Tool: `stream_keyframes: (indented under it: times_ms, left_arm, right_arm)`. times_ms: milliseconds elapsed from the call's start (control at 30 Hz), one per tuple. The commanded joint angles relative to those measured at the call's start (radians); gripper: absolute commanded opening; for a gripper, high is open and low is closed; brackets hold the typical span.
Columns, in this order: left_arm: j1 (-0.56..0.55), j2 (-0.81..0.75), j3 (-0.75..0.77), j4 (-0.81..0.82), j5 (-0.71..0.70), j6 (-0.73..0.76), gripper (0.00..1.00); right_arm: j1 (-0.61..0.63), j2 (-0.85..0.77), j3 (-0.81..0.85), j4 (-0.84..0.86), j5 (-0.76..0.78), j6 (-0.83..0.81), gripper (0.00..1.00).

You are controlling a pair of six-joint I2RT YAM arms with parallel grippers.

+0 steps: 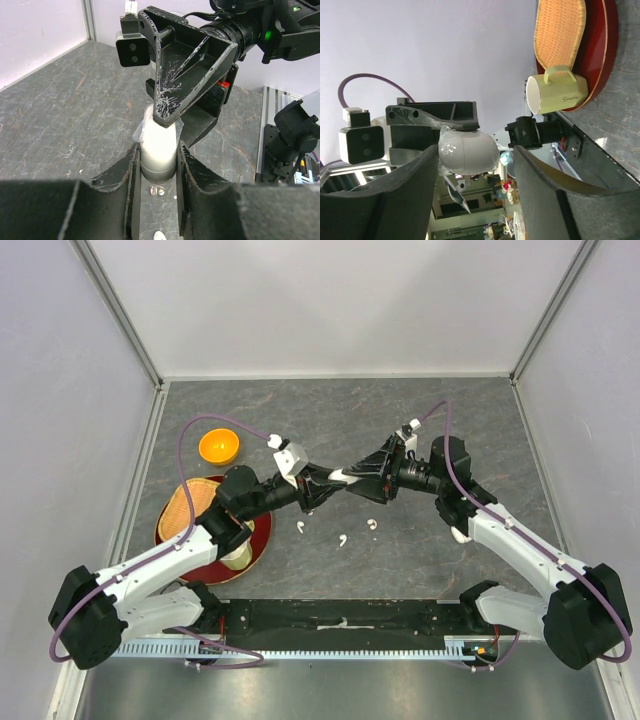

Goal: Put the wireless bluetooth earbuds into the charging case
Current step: Pick up the charging case at the center of the board.

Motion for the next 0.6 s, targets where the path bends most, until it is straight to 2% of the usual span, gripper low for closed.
stream_keyframes:
  times_ms: [0,267,367,567]
  left_arm:
    - [0.002,-0.001,-0.004,0.069,0.006,0.006,0.02]
    - [0.0,0.017,-0.002,0.064,0.01,0.003,0.02]
    - [-0.002,0.022,-0.001,0.064,0.012,0.003,0.02]
    - [-0.002,0.028,-0.001,0.067,0.0,-0.002,0.02]
  right_arm:
    - [0.005,-0.006,-0.012,0.108,0.018,0.066,0.66]
    - [0.003,-0.004,-0.019,0.143,0.027,0.094,0.62]
    - [0.003,-0.001,-0.025,0.163,0.025,0.106,0.54]
    - [0.003,-0.004,-0.031,0.165,0.021,0.114,0.45]
